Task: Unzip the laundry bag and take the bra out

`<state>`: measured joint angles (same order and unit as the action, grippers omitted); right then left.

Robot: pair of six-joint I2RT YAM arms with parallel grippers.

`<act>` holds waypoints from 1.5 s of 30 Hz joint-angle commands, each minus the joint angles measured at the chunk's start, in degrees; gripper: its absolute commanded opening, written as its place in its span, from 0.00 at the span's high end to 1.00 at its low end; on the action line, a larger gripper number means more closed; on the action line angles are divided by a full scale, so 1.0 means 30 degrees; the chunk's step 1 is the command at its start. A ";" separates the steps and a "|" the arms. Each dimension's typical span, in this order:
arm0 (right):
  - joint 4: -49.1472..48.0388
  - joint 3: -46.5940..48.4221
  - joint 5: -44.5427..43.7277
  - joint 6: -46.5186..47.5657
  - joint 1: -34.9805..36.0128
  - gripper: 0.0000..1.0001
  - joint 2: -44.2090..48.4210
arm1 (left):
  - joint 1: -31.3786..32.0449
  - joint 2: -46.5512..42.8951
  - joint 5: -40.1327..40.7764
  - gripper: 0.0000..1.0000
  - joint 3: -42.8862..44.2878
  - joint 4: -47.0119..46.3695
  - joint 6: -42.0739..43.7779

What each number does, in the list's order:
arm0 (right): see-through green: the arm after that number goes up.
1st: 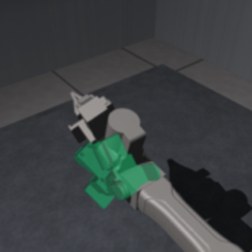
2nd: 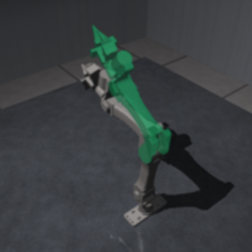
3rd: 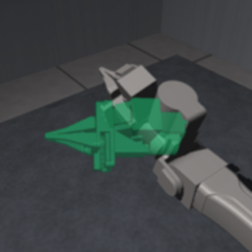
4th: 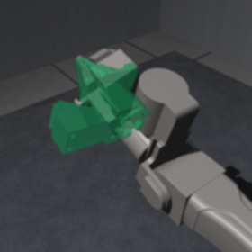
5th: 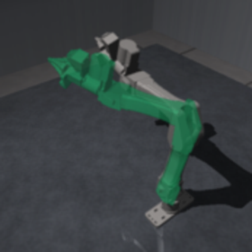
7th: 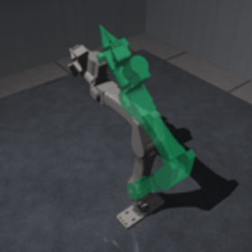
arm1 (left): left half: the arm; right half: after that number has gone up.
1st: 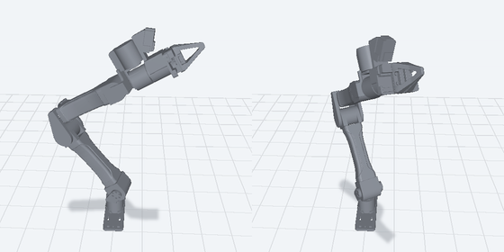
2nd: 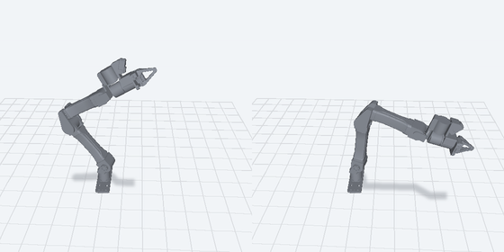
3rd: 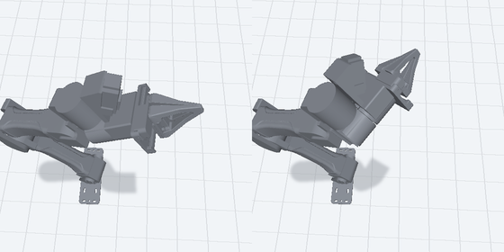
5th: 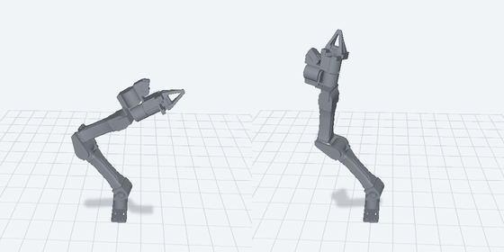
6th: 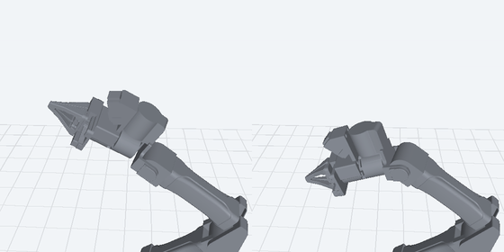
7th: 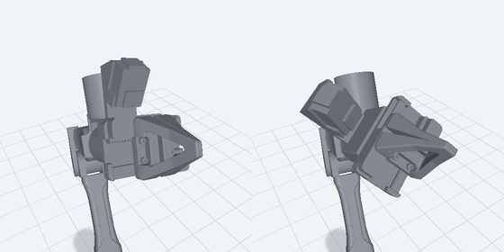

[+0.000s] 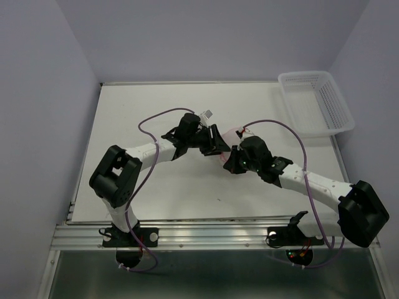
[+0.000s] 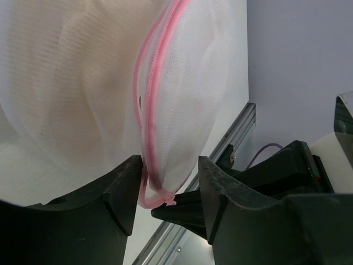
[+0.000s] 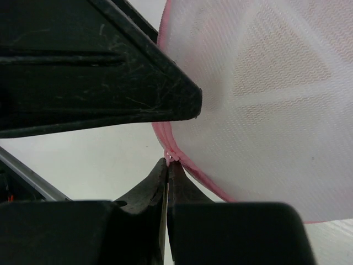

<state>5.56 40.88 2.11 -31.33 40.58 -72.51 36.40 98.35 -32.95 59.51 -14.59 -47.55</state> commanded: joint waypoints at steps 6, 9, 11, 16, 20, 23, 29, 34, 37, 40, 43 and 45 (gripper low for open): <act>-0.0829 0.1138 -0.0499 0.0278 0.0185 0.99 0.0352 | 0.0141 -0.0496 0.0085 0.74 -0.0382 -0.0792 -0.0205; -0.0829 0.1109 -0.0381 0.0220 0.0185 0.99 0.0322 | 0.0141 -0.0584 -0.0061 1.00 -0.0294 -0.0762 -0.0117; -0.0713 0.1079 -0.0497 0.0307 0.0185 0.99 0.0410 | 0.0141 -0.0759 -0.0149 1.00 -0.0207 -0.0762 0.0028; 0.0136 0.0992 -0.1521 0.0599 0.0185 0.99 0.0615 | -0.0092 -0.1317 -0.0354 1.00 0.0729 0.0144 0.0936; 0.0459 0.0641 -0.2195 0.0834 0.0185 0.99 0.0937 | -0.0853 -0.1346 -0.1816 1.00 0.1287 0.0177 0.1259; 0.0577 0.0465 -0.2460 0.1215 -0.0018 0.99 0.1142 | -0.1585 -0.1375 -0.2902 1.00 0.1492 0.0234 0.1611; 0.0724 0.0552 -0.1613 0.2356 -0.1541 0.99 0.1143 | -0.2847 -0.1580 -0.4484 1.00 0.1699 0.1025 0.2812; 0.0695 0.0494 -0.1467 0.3498 -0.2976 0.99 0.0938 | -0.4193 -0.1522 -0.5479 1.00 0.1786 0.0938 0.3165; 0.0169 0.0171 -0.1464 0.4289 -0.4323 0.99 0.0879 | -0.4633 -0.1610 -0.6241 1.00 0.1844 0.0615 0.3485; -0.0710 -0.0239 -0.1640 0.5253 -0.5700 0.99 0.0647 | -0.4897 -0.1639 -0.6683 1.00 0.1990 0.0673 0.4100; -0.1385 -0.0094 -0.2954 0.5841 -0.7281 0.99 -0.0027 | -0.5073 -0.1552 -0.6975 1.00 0.2195 0.1141 0.5034; -0.2722 0.0083 -0.4038 0.6194 -0.7927 0.99 -0.0379 | -0.5132 -0.1522 -0.7063 1.00 0.2167 0.1462 0.5419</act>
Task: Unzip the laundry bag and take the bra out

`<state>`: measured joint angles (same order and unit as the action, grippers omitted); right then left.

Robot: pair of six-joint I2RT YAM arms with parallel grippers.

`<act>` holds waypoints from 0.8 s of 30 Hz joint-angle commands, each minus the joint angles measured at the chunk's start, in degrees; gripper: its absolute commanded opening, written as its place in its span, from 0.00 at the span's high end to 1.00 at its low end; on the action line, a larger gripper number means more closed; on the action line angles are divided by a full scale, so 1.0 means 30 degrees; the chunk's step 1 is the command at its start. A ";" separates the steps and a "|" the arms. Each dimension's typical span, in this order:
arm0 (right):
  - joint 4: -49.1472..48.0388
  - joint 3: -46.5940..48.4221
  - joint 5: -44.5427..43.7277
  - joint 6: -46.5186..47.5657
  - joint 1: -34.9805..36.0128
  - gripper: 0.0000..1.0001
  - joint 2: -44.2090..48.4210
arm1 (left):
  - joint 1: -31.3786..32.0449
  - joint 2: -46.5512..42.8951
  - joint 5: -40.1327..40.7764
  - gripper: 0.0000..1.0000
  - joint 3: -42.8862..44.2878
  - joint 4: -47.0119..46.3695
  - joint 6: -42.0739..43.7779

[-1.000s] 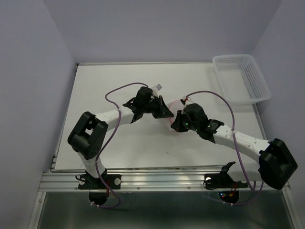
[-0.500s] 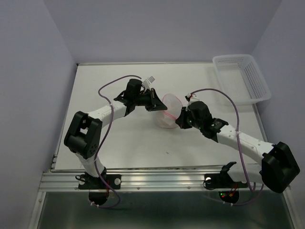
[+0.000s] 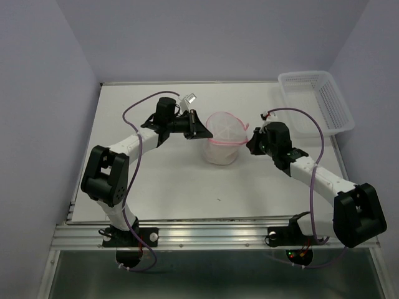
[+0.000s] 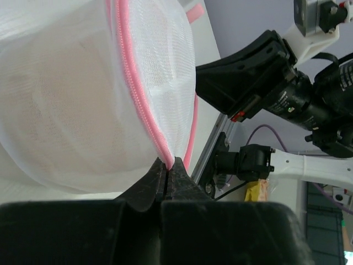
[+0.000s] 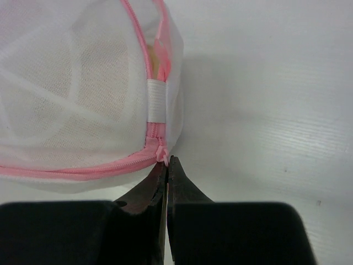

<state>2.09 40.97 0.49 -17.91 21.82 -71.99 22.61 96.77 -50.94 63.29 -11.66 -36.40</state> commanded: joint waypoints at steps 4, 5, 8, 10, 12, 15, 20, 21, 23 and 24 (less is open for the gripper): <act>-0.6693 -0.0883 -0.3886 0.3681 -0.2761 0.99 -0.0614 | -0.0564 -0.0881 -0.1068 1.00 0.0907 0.1102 0.2874; -0.7398 -0.0854 -0.3972 0.4207 -0.3372 0.99 -0.0788 | -0.0535 -0.0851 -0.1039 1.00 0.0935 0.1191 0.3137; -0.8576 -0.0183 -0.2833 0.5412 -0.3906 0.99 -0.0733 | -0.0535 -0.0734 -0.1214 1.00 0.0907 0.1309 0.3432; -0.8111 0.0169 -0.1897 0.5531 -0.3906 0.99 -0.0265 | -0.0535 -0.0646 -0.1068 1.00 0.1023 0.1309 0.3462; -0.7758 0.0026 -0.0460 0.5385 -0.3906 0.99 0.0262 | -0.0535 -0.0529 -0.0980 1.00 0.1198 0.1425 0.3520; -0.7114 -0.0473 -0.0427 0.5034 -0.3906 0.99 0.0937 | -0.0535 -0.0499 -0.0629 1.00 0.1463 0.1806 0.3667; -0.4919 0.0111 0.0646 0.4098 -0.3906 0.99 0.0559 | -0.0448 -0.0587 -0.0540 1.00 0.1317 0.1690 0.3609; -0.4480 0.0113 0.0888 0.3951 -0.3906 0.99 0.0442 | -0.0389 -0.0616 -0.0540 1.00 0.1288 0.1661 0.3667; -0.4329 -0.0004 0.1707 0.3891 -0.3906 0.99 0.0411 | -0.0098 -0.0646 -0.0424 1.00 0.1316 0.1631 0.3842; -0.4329 -0.0092 0.1740 0.3774 -0.3906 0.99 0.0411 | 0.0020 -0.0646 -0.0307 1.00 0.1346 0.1660 0.3843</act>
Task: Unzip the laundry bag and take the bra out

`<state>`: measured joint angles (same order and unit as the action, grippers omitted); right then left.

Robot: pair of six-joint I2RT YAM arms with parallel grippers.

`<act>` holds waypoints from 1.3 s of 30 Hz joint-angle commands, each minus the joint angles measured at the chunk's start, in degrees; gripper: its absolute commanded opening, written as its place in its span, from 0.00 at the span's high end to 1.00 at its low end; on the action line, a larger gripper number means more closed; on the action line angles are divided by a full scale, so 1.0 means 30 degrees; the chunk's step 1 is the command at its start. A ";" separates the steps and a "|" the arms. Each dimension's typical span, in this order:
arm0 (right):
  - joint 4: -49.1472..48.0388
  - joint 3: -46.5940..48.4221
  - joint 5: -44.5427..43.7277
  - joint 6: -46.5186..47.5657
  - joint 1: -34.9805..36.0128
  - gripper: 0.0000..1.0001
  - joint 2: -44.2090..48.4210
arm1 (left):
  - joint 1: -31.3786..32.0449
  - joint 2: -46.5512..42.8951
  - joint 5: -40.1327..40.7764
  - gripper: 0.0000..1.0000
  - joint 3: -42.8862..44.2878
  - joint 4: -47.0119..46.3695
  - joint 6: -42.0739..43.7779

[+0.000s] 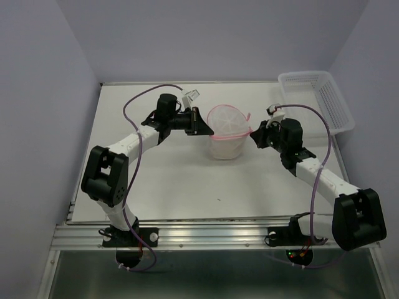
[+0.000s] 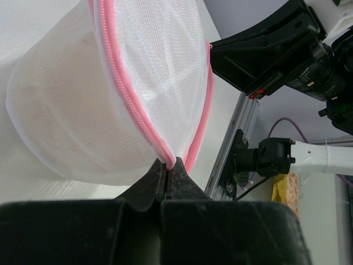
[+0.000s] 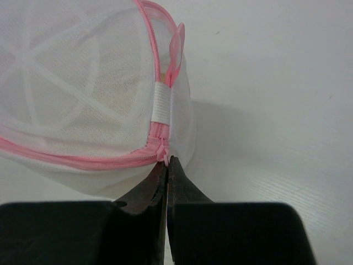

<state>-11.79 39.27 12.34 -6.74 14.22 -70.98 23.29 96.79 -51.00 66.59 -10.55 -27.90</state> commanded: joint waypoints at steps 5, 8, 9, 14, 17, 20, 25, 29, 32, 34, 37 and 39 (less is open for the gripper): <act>0.1144 0.0212 -0.1683 -0.0622 -0.1194 0.99 0.0369 | 0.0030 -0.0156 -0.0079 1.00 0.0538 0.1114 0.0454; 0.1791 -0.0108 -0.1185 -0.0886 -0.1019 0.98 0.0545 | 0.0205 0.0108 0.0008 1.00 0.0393 0.0792 0.0073; 0.1937 -0.0226 -0.0922 -0.1032 -0.0816 0.97 0.0516 | 0.0235 0.0167 0.0096 1.00 0.0334 0.0501 -0.0073; 0.3225 -0.0461 -0.1794 -0.1442 0.0883 0.95 0.0048 | 0.0790 0.0255 0.0506 1.00 -0.0018 0.0000 -0.0368; 0.3636 -0.0491 -0.1740 -0.1910 0.1675 0.90 -0.0158 | 0.0967 0.0197 0.0858 1.00 -0.0106 -0.0029 -0.0194; 0.4598 -0.0258 -0.1856 -0.2989 0.1677 0.59 -0.0013 | 0.1289 -0.0096 0.1472 1.00 -0.0252 0.0029 0.0041; 0.7207 0.1436 -0.1127 -0.5101 0.1677 0.00 0.0894 | 0.1992 -0.0856 0.4778 1.00 -0.0370 0.1140 0.0628; 0.9141 0.3133 -0.1385 -0.7177 0.1677 0.00 0.1600 | 0.3074 -0.1443 0.8088 1.00 -0.0341 0.2137 0.1212; 1.1016 0.4665 -0.2878 -0.8619 0.1677 0.00 0.1104 | 0.4013 -0.2029 1.0115 1.00 -0.0457 0.2373 0.1915; 1.1751 0.6301 -0.3612 -0.9551 0.1852 0.00 0.0284 | 0.4276 -0.2293 1.0496 1.00 -0.0574 0.2373 0.2180; 1.1928 0.8439 -0.3616 -1.0523 0.1852 0.00 -0.1350 | 0.4512 -0.2556 1.0877 1.00 -0.0691 0.2402 0.2444; 1.2308 0.9727 -0.3063 -1.1286 0.1852 0.00 -0.2467 | 0.4745 -0.2615 1.1024 1.00 -0.0750 0.2373 0.2649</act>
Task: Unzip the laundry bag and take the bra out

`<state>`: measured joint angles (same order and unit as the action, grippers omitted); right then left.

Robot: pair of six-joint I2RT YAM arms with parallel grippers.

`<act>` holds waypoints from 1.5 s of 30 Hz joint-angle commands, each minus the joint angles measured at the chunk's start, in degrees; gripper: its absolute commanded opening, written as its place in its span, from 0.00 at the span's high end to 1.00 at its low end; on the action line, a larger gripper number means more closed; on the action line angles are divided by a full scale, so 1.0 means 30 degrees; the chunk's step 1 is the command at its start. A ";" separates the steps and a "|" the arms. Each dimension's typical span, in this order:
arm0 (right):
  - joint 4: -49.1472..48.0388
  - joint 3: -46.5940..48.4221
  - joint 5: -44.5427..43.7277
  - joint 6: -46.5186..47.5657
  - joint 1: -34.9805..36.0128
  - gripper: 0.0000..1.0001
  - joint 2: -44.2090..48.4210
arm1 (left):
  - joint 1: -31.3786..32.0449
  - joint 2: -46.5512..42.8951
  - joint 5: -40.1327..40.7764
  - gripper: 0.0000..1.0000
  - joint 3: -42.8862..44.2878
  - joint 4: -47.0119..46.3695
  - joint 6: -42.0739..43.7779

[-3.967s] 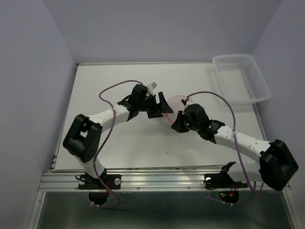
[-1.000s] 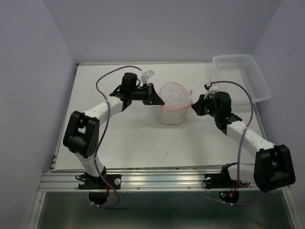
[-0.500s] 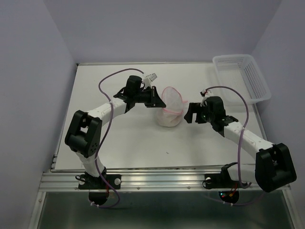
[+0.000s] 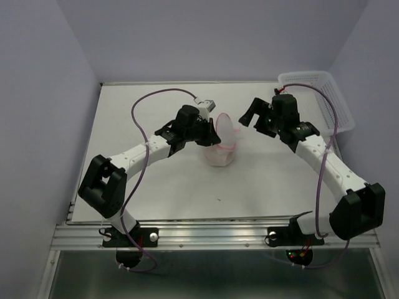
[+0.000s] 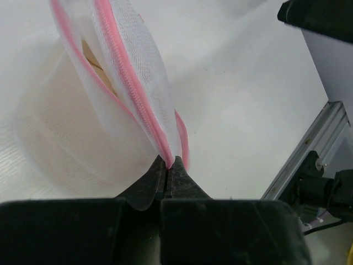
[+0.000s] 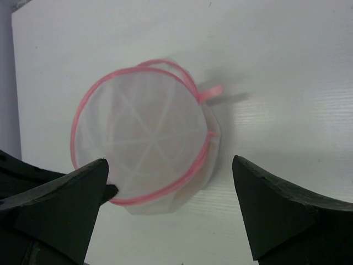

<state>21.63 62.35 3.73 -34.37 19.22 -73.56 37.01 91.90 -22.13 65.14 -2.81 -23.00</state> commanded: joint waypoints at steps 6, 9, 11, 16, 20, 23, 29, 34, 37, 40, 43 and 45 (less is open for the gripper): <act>0.3362 0.6896 -0.1006 -0.2021 0.1297 0.00 -0.4979 | 0.0845 -0.1131 0.2277 1.00 -0.0299 -0.0177 0.1721; 0.3776 0.7488 -0.0979 -0.2049 0.1822 0.00 -0.6003 | 0.0874 -0.1043 0.2338 1.00 -0.0211 -0.0177 0.1808; 0.3806 0.7985 -0.1066 -0.2049 0.2262 0.00 -0.6357 | 0.0933 -0.0955 0.2162 1.00 -0.0094 -0.0177 0.1984; 0.4245 0.9363 -0.1155 -0.1669 0.2791 0.00 -0.7267 | 0.1021 -0.0955 0.2250 1.00 -0.0094 -0.0177 0.2072; 0.4451 0.9657 -0.1184 -0.1610 0.3346 0.00 -0.7910 | 0.1139 -0.0838 0.2308 1.00 0.0023 -0.0207 0.2043; 0.4568 0.9482 -0.2061 -0.1493 0.3524 0.06 -0.8116 | 0.1197 -0.0663 0.2367 1.00 0.0140 -0.0148 0.2014; 0.4978 0.9482 -0.2706 -0.1551 0.3524 0.39 -0.8410 | 0.1256 -0.0720 0.2395 1.00 0.0170 -0.0206 0.2014; 0.4804 0.9335 -0.3292 -0.1639 0.3700 0.78 -0.8059 | 0.1256 -0.0633 0.2455 1.00 0.0170 -0.0177 0.1868; 0.4306 0.9014 -0.3059 -0.1580 0.3700 0.96 -0.7854 | 0.1256 -0.0516 0.2367 1.00 0.0170 -0.0177 0.1751; 0.3866 0.8720 -0.2767 -0.1551 0.3700 0.99 -0.7736 | 0.1256 -0.0427 0.2309 1.00 0.0316 -0.0148 0.1516; 0.3602 0.8545 -0.2765 -0.1288 0.3700 0.99 -0.7503 | 0.1256 -0.0427 0.2191 0.80 0.0375 -0.0032 0.1399; 0.3543 0.8398 -0.2971 -0.1054 0.3700 0.99 -0.7269 | 0.1256 -0.0515 0.2075 0.57 0.0375 0.0174 0.1369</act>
<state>34.72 88.27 -3.09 -39.35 30.46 -98.45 40.77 91.42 -15.42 64.58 -1.21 -18.94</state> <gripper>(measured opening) 0.034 0.265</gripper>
